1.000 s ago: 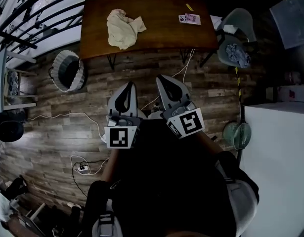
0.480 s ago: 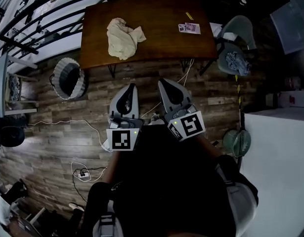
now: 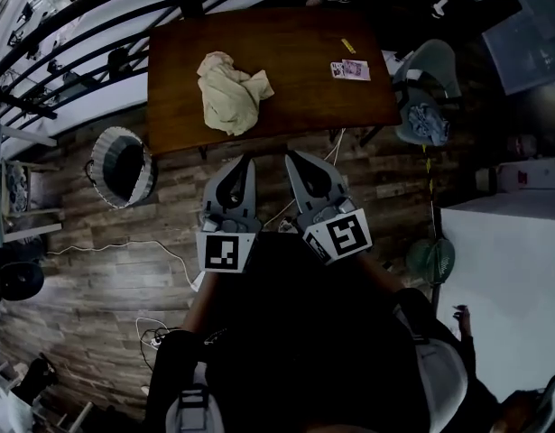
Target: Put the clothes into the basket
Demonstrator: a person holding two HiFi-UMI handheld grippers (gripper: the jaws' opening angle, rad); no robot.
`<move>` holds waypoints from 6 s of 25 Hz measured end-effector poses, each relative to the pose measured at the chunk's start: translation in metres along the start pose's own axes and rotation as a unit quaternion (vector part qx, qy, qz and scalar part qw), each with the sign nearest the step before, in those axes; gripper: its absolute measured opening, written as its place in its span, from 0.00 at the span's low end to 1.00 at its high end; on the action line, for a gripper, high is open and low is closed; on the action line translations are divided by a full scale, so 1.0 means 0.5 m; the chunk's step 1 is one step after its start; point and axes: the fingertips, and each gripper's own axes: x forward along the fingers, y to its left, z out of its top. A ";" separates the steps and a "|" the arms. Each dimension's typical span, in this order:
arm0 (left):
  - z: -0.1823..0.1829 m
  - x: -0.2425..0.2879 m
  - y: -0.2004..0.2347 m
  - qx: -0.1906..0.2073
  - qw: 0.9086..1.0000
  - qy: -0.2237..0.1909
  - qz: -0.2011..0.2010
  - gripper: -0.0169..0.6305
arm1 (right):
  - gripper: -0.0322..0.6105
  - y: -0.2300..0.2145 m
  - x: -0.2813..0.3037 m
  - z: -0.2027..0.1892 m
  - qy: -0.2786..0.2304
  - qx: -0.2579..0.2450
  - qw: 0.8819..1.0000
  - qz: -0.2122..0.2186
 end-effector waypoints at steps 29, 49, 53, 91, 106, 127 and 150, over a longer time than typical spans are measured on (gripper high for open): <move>-0.011 0.148 0.334 -0.027 0.999 0.014 -0.011 0.05 | 0.07 -0.022 0.417 -0.133 0.120 0.009 0.993 -0.017; 0.003 0.325 0.402 -0.010 0.998 0.013 0.056 0.05 | 0.37 -0.171 0.634 -0.414 0.307 0.050 0.948 0.063; 0.002 0.339 0.398 -0.004 0.997 0.011 0.076 0.05 | 0.53 -0.190 0.644 -0.465 0.341 0.050 0.935 0.083; -0.037 0.361 0.451 0.001 0.987 0.056 0.149 0.05 | 0.83 -0.255 0.708 -0.792 0.510 0.057 0.857 0.039; -0.043 0.352 0.442 0.009 0.985 0.067 0.159 0.05 | 0.35 -0.198 0.714 -0.783 0.529 0.051 0.840 0.115; -0.042 0.319 0.459 0.001 0.979 0.054 0.195 0.05 | 0.28 -0.202 0.780 -0.568 0.360 -0.071 0.920 0.135; 0.008 0.120 0.516 -0.003 0.961 -0.013 0.276 0.05 | 0.28 0.049 0.794 -0.208 0.138 -0.108 0.961 0.212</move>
